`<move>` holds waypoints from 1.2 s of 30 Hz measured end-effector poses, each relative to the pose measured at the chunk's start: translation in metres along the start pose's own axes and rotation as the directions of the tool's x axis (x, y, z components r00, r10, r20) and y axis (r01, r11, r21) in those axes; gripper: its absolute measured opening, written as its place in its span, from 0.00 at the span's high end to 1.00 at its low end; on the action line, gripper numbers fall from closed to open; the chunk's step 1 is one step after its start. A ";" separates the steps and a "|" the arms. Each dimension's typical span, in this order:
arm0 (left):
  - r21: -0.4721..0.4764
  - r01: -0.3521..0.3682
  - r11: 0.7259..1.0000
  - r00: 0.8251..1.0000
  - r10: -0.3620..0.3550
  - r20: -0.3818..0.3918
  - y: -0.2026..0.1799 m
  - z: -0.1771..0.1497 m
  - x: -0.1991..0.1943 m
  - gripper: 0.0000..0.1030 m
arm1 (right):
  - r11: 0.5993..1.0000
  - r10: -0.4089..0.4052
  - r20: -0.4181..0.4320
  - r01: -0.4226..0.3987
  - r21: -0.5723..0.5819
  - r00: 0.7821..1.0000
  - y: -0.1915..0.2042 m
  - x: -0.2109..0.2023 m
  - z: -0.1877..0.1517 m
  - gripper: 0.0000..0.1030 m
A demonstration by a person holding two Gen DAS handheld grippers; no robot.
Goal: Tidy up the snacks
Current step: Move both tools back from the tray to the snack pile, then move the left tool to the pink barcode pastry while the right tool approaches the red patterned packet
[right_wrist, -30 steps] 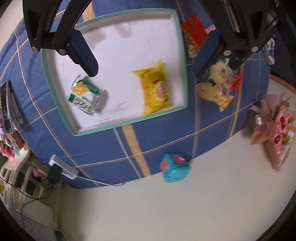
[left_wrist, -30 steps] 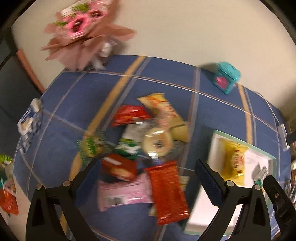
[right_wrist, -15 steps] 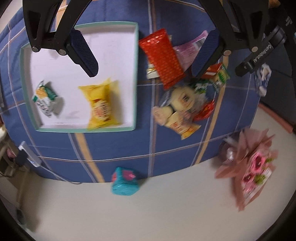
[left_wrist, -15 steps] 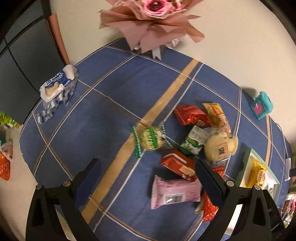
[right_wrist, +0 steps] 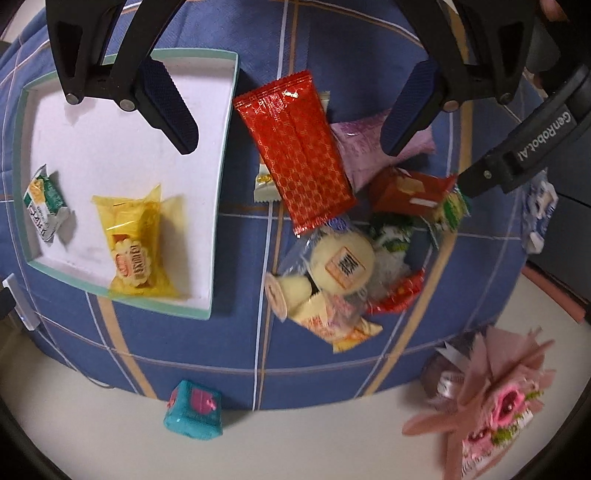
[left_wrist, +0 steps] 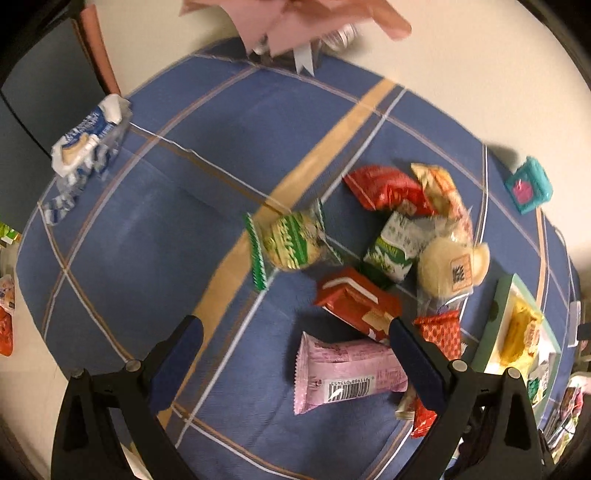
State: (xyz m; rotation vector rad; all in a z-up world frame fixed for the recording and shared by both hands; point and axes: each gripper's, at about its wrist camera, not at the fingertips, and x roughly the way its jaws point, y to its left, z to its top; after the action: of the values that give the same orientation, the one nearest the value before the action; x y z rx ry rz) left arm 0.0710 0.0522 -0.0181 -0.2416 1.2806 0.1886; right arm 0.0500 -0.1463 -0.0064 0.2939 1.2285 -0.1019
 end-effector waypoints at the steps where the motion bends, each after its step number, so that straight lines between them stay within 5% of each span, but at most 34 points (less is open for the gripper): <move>1: 0.005 -0.002 1.000 1.000 0.002 -0.016 -0.002 -0.001 0.006 0.02 | 1.000 0.001 -0.009 -0.001 -0.002 1.000 0.000 0.004 0.000 0.03; 8: 0.000 -0.036 0.999 0.996 0.036 -0.077 0.001 -0.003 0.028 0.02 | 1.000 0.005 -0.047 -0.006 -0.021 0.999 0.002 0.020 -0.003 0.12; 18: 0.008 -0.026 1.000 0.998 0.026 -0.059 0.003 0.003 0.021 0.02 | 0.997 -0.009 -0.054 0.004 -0.082 0.999 0.010 0.037 -0.005 0.21; 25: 0.063 0.002 0.998 0.998 0.002 -0.069 -0.021 0.003 0.017 0.02 | 0.996 -0.008 -0.045 0.004 -0.095 0.999 0.014 0.042 -0.002 0.38; 36: 0.051 0.104 0.993 0.984 -0.095 -0.152 -0.054 -0.009 0.036 0.02 | 0.994 -0.012 -0.050 0.006 -0.109 0.999 0.016 0.043 -0.007 0.45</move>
State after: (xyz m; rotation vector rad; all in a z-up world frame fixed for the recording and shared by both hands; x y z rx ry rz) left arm 0.0870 -0.0018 -0.0512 -0.2725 1.4172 0.0480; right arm 0.0617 -0.1258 -0.0458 0.1969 1.2803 -0.0351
